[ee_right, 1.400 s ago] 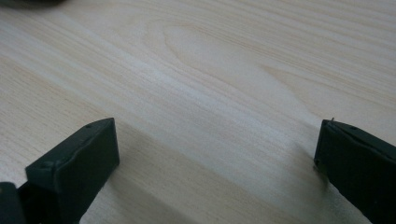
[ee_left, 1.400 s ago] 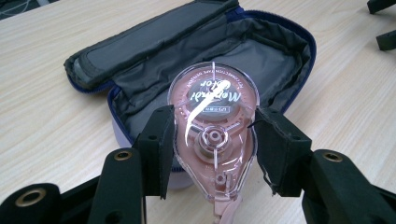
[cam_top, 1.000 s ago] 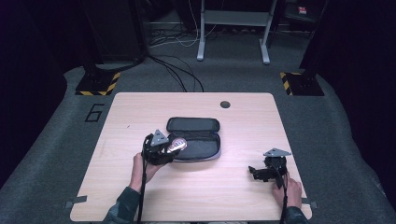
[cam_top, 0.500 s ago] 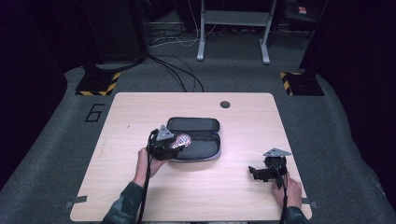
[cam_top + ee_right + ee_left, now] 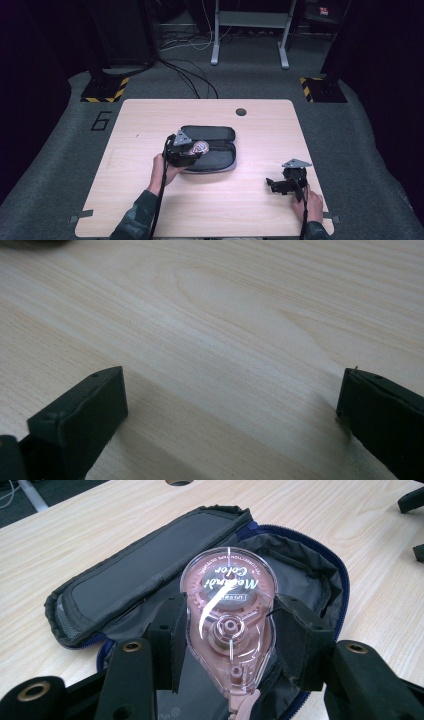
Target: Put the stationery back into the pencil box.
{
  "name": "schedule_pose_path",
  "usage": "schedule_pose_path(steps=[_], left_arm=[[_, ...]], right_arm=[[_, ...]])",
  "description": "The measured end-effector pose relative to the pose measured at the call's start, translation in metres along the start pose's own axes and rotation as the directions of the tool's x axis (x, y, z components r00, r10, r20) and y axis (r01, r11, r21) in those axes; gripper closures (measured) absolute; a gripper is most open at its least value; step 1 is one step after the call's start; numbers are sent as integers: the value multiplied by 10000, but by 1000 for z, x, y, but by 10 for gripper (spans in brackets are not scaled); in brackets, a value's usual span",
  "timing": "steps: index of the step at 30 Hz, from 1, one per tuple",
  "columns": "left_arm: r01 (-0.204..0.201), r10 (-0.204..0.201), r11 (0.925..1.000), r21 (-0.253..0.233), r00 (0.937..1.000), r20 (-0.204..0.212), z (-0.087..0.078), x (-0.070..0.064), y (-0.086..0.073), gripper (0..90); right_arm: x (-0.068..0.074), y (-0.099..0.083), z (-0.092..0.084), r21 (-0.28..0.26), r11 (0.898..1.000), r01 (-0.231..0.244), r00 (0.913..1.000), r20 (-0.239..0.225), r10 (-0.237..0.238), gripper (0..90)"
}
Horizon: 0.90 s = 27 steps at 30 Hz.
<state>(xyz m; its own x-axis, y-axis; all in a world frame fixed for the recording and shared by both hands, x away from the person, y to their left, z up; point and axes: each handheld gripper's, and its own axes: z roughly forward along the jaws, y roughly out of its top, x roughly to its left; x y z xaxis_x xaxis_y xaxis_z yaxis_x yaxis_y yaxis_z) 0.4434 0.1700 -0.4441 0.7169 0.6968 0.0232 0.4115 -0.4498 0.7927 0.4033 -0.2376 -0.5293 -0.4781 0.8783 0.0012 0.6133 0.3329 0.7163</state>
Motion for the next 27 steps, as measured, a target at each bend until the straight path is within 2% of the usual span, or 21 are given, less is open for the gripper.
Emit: schedule_pose_path(steps=[5, 9, 15, 16, 18, 23, 27], left_arm=[[24, -23, 10000, 60, 9999, -118, 6, 1, -1, 498], [61, -60, 9999, 153, 10000, -56, 9, 3, -1, 498], [194, -194, 9998, 44, 9997, -113, 16, 4, -2, 498], [110, -108, 9999, 133, 9999, -87, 16, 6, -2, 498], [237, -236, 9996, 120, 9997, -100, 18, 5, -2, 498], [238, -238, 9997, 74, 9997, -71, 22, 5, -2, 498], [223, -221, 9995, 215, 9997, -117, 25, 6, -4, 498]], right_arm=[[0, 0, 0, 2, 10000, -3, 10000, 0, 3, 0], [0, 0, 0, 1, 10000, 7, 10000, -2, -7, 0], [0, 0, 0, 5, 10000, 3, 10000, -2, -3, 0], [0, 0, 0, 2, 10000, 4, 10000, 0, -4, 0], [0, 0, 0, 2, 10000, 4, 10000, 1, -4, 0], [0, 0, 0, 4, 10000, 4, 10000, -3, -4, 0], [0, 0, 0, 4, 10000, 6, 10000, -3, -6, 0]])
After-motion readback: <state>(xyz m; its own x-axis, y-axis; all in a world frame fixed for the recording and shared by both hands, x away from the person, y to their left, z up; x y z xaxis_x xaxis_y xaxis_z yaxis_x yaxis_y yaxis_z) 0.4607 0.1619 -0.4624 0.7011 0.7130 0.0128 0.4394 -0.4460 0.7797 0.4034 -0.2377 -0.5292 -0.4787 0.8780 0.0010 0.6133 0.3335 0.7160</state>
